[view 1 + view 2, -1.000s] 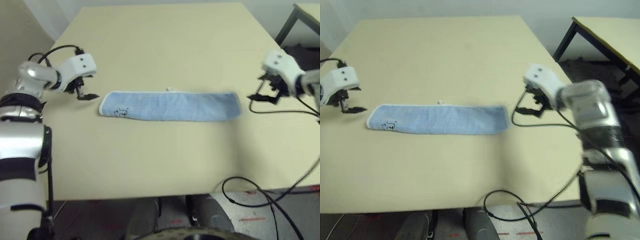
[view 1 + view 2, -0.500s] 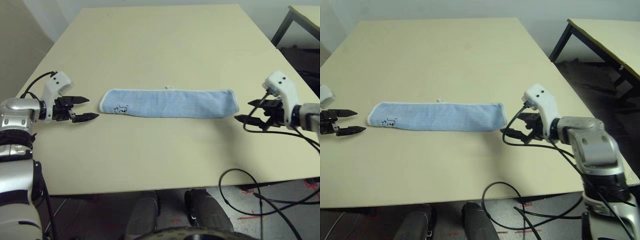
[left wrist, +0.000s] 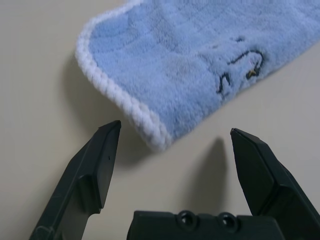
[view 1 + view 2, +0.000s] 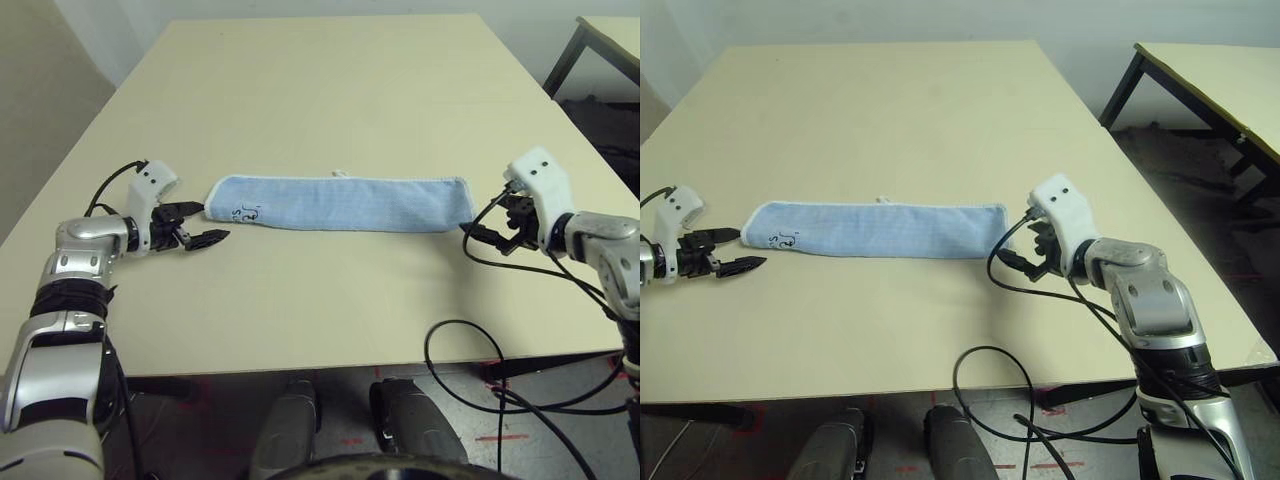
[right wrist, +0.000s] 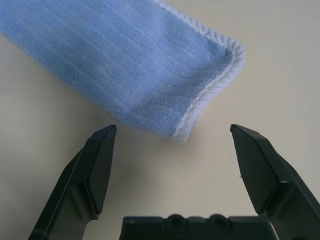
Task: Fold the towel and set it aside.
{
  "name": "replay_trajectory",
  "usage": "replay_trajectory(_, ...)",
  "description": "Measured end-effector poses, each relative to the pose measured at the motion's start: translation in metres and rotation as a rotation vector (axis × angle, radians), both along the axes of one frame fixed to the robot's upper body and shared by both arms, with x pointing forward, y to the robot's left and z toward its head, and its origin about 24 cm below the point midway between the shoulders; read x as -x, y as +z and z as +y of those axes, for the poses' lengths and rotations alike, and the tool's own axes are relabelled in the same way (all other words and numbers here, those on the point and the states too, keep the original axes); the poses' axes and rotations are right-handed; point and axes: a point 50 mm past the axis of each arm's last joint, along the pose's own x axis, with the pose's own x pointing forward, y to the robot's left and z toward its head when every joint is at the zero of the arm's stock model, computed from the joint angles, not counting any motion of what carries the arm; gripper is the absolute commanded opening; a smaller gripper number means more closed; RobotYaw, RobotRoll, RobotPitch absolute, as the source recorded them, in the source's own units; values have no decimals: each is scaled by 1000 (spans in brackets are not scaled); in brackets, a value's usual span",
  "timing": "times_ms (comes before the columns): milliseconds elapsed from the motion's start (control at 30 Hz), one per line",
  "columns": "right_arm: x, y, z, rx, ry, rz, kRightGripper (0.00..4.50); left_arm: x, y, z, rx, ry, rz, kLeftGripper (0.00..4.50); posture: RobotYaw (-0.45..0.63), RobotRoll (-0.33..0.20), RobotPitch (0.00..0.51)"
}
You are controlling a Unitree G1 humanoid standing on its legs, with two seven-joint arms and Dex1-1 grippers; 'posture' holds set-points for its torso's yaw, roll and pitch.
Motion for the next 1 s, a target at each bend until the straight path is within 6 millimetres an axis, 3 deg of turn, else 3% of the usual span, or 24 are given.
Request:
replay_trajectory(67, -1, -2, 2, -15, 2, 5, 3732, -1, -1, -2, 5, -2, 0, 3882, -16, 0, 121)
replay_trajectory(400, -1, -10, 8, -21, 23, 37, 10, 0, -3, -2, 12, -6, 7, 344, -11, 0, 116)
replay_trajectory(433, -1, -10, 7, -18, 24, 38, 0, 1, -3, -2, 13, -8, 9, 15, -11, 0, 116)
replay_trajectory(733, 7, 1, -17, 103, 36, 70, 0, 12, 3, 13, -16, -22, 45, 15, -15, 0, 112)
replay_trajectory(933, 2, 10, -29, 126, 22, 52, 0, 17, 10, 25, -53, -5, 46, 15, -12, 0, 110)
replay_trajectory(1000, -4, 17, -28, 108, 16, 33, 573, 19, 10, 29, -68, 2, 51, 0, -12, 0, 110)
